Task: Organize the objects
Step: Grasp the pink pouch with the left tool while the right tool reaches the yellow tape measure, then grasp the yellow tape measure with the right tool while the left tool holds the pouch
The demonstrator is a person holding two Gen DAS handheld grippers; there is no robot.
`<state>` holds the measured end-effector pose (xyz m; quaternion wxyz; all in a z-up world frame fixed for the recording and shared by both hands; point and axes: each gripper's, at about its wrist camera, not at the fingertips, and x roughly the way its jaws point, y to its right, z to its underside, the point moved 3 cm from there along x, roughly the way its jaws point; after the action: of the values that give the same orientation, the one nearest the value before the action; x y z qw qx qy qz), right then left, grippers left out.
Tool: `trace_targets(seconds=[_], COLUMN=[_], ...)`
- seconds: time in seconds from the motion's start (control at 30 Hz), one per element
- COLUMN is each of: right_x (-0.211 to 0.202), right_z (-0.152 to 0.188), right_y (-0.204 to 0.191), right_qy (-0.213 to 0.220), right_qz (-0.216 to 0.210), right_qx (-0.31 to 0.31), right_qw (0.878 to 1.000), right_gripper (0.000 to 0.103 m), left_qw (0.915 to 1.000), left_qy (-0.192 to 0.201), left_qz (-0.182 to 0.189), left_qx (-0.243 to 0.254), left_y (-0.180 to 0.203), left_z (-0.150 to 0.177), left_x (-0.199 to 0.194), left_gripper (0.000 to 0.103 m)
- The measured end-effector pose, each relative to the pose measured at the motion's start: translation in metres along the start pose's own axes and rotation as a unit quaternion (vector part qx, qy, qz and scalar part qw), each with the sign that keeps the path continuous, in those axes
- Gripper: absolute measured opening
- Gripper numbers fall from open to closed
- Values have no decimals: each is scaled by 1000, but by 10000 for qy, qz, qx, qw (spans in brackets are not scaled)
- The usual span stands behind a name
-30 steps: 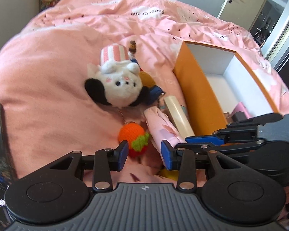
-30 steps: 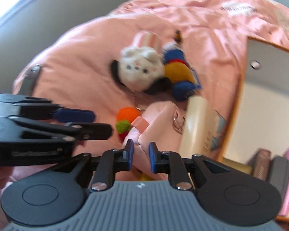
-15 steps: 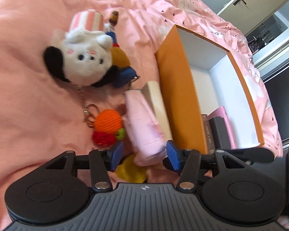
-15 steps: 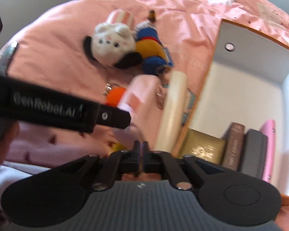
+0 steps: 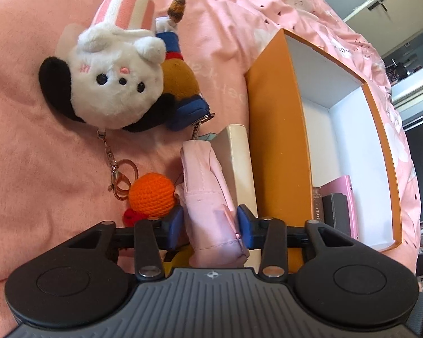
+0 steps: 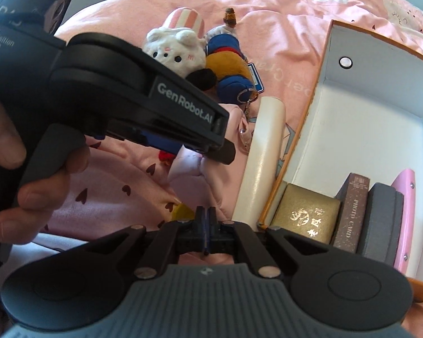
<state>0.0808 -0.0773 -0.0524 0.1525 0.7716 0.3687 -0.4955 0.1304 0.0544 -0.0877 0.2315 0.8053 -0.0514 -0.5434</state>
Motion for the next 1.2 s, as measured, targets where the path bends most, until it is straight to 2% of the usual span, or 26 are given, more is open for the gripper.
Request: trace_targets(seconds=[0.17, 0.23, 0.37, 0.5, 0.7, 0.97, 1.2], right_x=[2, 6, 17, 29, 48, 68, 81], right_z=[1, 3, 4, 2, 2, 1, 2], right_y=[-6, -5, -5, -11, -20, -35, -39], right_qy=[-37, -142, -329, -466, -666, -824, -840], right_qz=[-124, -267, -335, -393, -114, 361, 612], right_qx=[-7, 115, 195, 150, 62, -380, -527], right_qw=[9999, 9995, 9987, 9980, 9977, 9952, 9932], right_gripper=[6, 15, 22, 32, 42, 60, 63], left_qw=[9987, 9971, 9944, 9915, 9907, 9930, 9942], left_qy=[295, 441, 578, 680, 693, 653, 617], left_qz=[-173, -245, -384, -698, -804, -607, -562], left_qx=[384, 571, 796, 861, 849, 777, 680], left_y=[6, 7, 2, -11, -26, -31, -38], left_z=[5, 8, 13, 19, 25, 29, 32], left_x=[-19, -33, -57, -72, -75, -69, -65], left_gripper=[34, 33, 31, 26, 25, 25, 24])
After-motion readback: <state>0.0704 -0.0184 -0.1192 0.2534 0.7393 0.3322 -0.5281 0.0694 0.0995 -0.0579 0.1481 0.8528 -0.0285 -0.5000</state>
